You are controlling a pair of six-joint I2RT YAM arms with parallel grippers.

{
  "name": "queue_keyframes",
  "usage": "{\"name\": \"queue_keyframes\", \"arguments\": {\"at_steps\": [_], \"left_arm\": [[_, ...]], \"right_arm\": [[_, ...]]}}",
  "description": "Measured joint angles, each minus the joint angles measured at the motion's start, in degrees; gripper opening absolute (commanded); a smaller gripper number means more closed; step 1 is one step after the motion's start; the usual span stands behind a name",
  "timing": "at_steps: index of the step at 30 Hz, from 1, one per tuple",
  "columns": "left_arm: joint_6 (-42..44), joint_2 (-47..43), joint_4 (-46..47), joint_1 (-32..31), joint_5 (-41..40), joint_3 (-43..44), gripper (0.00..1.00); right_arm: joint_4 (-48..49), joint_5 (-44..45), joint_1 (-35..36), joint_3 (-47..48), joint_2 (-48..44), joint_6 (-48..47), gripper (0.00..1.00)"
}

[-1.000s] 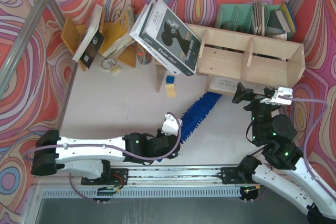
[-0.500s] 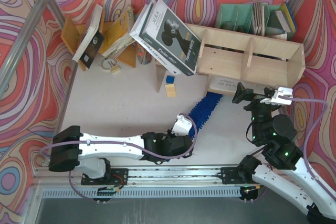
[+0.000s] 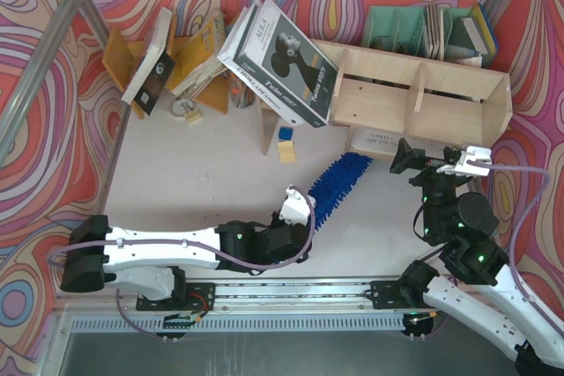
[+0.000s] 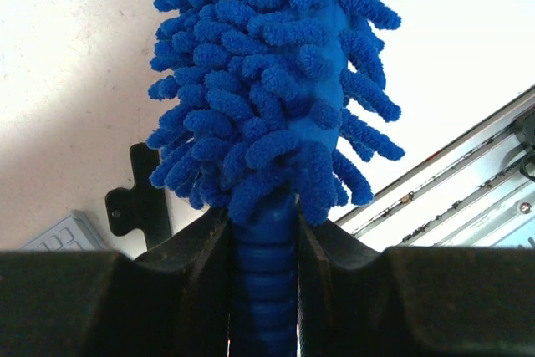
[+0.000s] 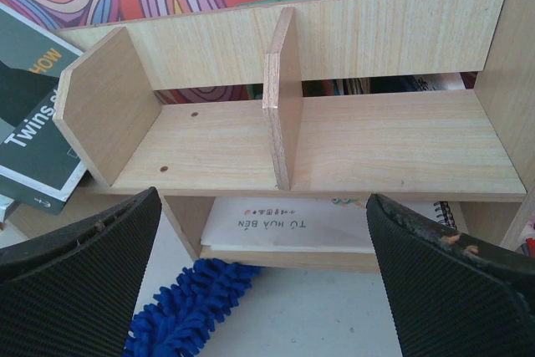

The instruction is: Dust the bookshelf with a duster

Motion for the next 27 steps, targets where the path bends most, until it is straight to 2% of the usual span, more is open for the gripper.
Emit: {"name": "queue_keyframes", "arguments": {"at_steps": [9, 19, 27], "left_arm": [[7.0, 7.0, 6.5, 0.0, 2.9, 1.1, 0.00], [16.2, 17.4, 10.6, 0.1, 9.2, 11.1, 0.00], [17.0, 17.7, 11.4, 0.5, 9.2, 10.5, 0.00]], "right_arm": [[0.0, 0.0, 0.0, 0.0, 0.0, 0.0, 0.99], [0.0, 0.0, 0.0, 0.0, 0.0, 0.0, 0.99], [0.0, 0.0, 0.0, 0.0, -0.1, 0.0, 0.99]]}}
